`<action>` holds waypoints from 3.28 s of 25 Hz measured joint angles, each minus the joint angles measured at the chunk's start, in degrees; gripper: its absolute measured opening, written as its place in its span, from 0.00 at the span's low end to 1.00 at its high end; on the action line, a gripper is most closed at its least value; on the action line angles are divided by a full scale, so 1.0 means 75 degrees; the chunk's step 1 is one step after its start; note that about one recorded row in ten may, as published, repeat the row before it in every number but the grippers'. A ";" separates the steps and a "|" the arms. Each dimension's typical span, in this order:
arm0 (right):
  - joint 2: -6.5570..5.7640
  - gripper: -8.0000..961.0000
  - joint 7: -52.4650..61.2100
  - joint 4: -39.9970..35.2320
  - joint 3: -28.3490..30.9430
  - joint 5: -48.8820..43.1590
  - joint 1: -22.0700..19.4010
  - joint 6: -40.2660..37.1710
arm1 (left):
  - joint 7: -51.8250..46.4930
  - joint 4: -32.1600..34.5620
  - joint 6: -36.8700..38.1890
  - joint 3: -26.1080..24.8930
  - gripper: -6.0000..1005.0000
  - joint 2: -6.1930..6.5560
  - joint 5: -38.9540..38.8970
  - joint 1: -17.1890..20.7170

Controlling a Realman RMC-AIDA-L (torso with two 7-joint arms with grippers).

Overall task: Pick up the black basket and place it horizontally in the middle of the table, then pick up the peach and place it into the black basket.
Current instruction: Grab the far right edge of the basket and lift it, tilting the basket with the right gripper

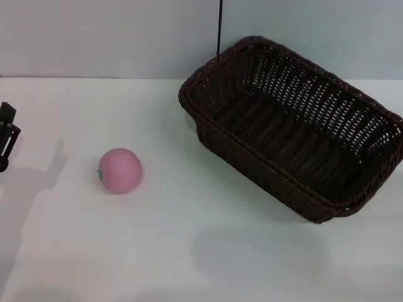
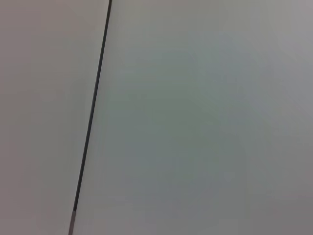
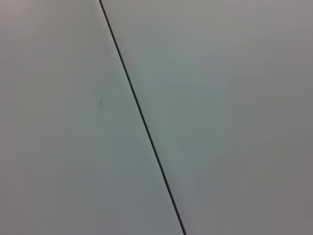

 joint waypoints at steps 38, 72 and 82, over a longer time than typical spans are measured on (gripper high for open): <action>-0.1401 0.84 1.3244 -1.0290 -0.2546 -1.0947 0.3462 -0.1190 | -0.0593 0.0346 0.0496 0.0069 0.83 0.0011 -0.0001 0.0137; -0.0582 0.74 1.1373 -0.6464 -0.4078 -1.0754 0.4107 0.3021 | -0.0627 0.0294 0.0674 0.0069 0.83 -0.0012 -0.0001 0.0356; -0.0555 0.51 1.1050 -0.6251 -0.4081 -1.0746 0.4113 0.3470 | -0.0627 0.0233 0.0707 0.0069 0.83 -0.0009 -0.0001 0.0334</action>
